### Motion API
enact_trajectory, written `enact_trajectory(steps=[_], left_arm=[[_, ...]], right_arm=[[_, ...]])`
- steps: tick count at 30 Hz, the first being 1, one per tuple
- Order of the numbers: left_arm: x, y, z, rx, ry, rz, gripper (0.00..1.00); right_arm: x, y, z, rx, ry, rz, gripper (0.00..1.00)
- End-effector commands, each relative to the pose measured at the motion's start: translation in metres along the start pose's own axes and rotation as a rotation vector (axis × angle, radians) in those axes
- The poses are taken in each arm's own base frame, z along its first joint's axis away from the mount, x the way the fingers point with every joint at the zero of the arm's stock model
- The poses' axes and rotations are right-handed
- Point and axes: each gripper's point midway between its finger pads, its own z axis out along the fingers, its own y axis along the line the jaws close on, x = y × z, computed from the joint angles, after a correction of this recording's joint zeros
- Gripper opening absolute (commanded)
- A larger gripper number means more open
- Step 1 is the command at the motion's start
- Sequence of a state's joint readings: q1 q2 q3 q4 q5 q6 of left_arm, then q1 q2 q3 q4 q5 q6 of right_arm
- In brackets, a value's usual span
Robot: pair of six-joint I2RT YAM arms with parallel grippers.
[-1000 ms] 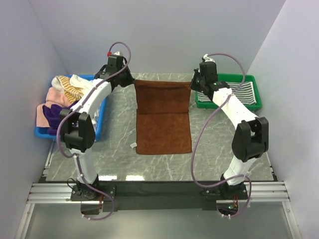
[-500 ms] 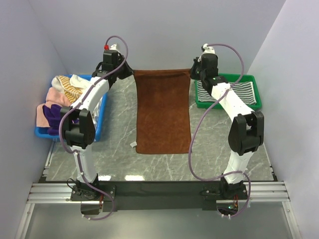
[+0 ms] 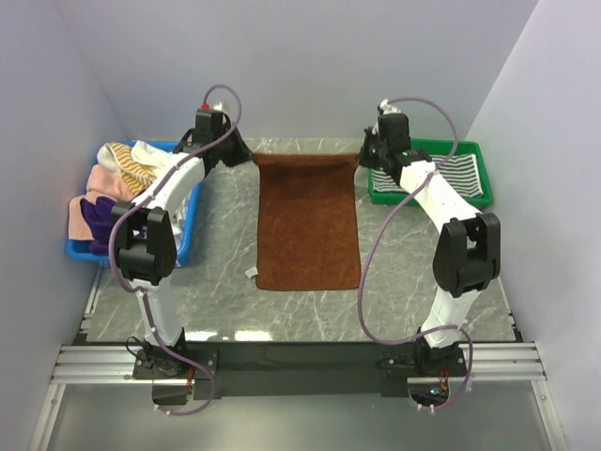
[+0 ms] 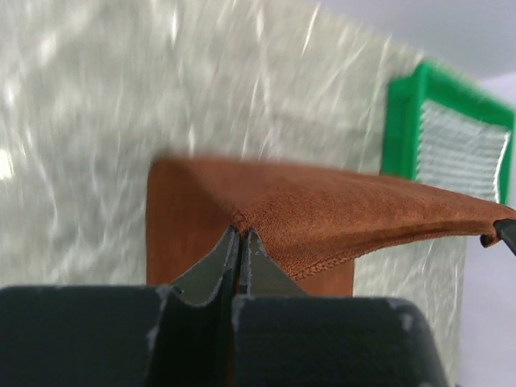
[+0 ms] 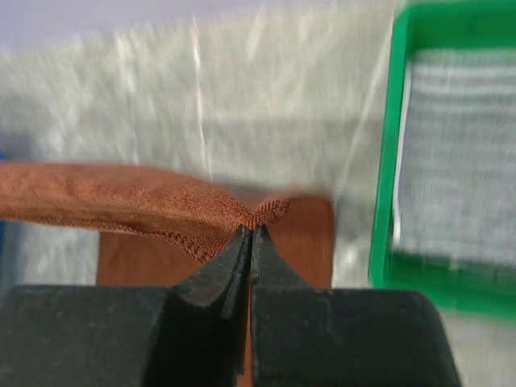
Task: Fold and stack the towels
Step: Fold the towel
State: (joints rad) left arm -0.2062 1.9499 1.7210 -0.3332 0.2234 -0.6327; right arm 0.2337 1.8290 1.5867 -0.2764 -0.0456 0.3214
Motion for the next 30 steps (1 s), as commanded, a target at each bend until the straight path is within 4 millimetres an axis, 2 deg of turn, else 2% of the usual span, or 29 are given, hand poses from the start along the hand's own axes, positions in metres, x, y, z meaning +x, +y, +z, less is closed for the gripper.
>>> enact_trajectory(steps=[1, 2, 3, 4, 6, 7, 9, 10, 11, 12, 13, 15, 16, 19, 20, 22, 23, 25, 27, 30], left_arm=[[0.019, -0.004, -0.03, 0.016, 0.064, -0.038, 0.01], [0.024, -0.001, -0.033, 0.01, 0.075, -0.042, 0.01], [0.025, -0.004, -0.041, 0.015, 0.075, -0.045, 0.01], [0.036, 0.001, -0.044, 0.002, 0.1, -0.055, 0.01], [0.043, 0.002, -0.056, -0.008, 0.119, -0.067, 0.01], [0.055, 0.008, -0.058, -0.017, 0.15, -0.078, 0.01], [0.067, 0.011, -0.07, -0.028, 0.179, -0.088, 0.01], [0.082, 0.018, -0.072, -0.038, 0.215, -0.1, 0.01], [0.085, 0.017, -0.079, -0.033, 0.218, -0.102, 0.01], [0.091, 0.019, -0.082, -0.033, 0.225, -0.106, 0.01], [0.106, 0.027, -0.083, -0.042, 0.25, -0.121, 0.01], [0.116, 0.028, -0.089, -0.04, 0.257, -0.123, 0.01], [0.128, 0.034, -0.09, -0.053, 0.278, -0.127, 0.01], [0.147, 0.039, -0.095, -0.072, 0.302, -0.123, 0.01], [0.151, 0.036, -0.096, -0.065, 0.303, -0.112, 0.01], [0.164, 0.041, -0.098, -0.083, 0.321, -0.11, 0.01], [0.168, 0.038, -0.099, -0.077, 0.323, -0.101, 0.01], [0.182, 0.045, -0.101, -0.098, 0.342, -0.11, 0.01], [0.193, 0.047, -0.106, -0.103, 0.351, -0.106, 0.01], [0.199, 0.048, -0.114, -0.107, 0.35, -0.104, 0.01]], right_arm=[[0.013, -0.003, -0.035, 0.003, 0.063, 0.046, 0.0], [0.026, -0.006, -0.037, 0.005, 0.093, 0.05, 0.0], [0.03, -0.005, -0.041, 0.001, 0.106, 0.06, 0.0], [0.032, -0.004, -0.049, -0.006, 0.116, 0.066, 0.0], [0.049, -0.007, -0.056, 0.001, 0.163, 0.083, 0.0], [0.049, -0.005, -0.065, -0.003, 0.162, 0.088, 0.0], [0.068, -0.009, -0.072, 0.003, 0.209, 0.099, 0.0], [0.069, -0.008, -0.079, -0.003, 0.209, 0.102, 0.0], [0.084, -0.012, -0.081, 0.001, 0.242, 0.108, 0.0], [0.09, -0.012, -0.085, -0.002, 0.251, 0.111, 0.0], [0.103, -0.016, -0.09, 0.002, 0.273, 0.119, 0.0], [0.116, -0.013, -0.095, -0.028, 0.298, 0.128, 0.0], [0.131, -0.016, -0.098, -0.023, 0.324, 0.134, 0.0], [0.149, -0.018, -0.107, -0.026, 0.353, 0.136, 0.0], [0.164, -0.023, -0.109, -0.015, 0.382, 0.138, 0.0], [0.172, -0.025, -0.114, -0.017, 0.38, 0.139, 0.0], [0.185, -0.029, -0.116, -0.007, 0.402, 0.144, 0.0], [0.199, -0.033, -0.122, -0.005, 0.42, 0.145, 0.0], [0.206, -0.037, -0.126, 0.006, 0.427, 0.145, 0.0], [0.217, -0.04, -0.135, 0.007, 0.434, 0.146, 0.0]])
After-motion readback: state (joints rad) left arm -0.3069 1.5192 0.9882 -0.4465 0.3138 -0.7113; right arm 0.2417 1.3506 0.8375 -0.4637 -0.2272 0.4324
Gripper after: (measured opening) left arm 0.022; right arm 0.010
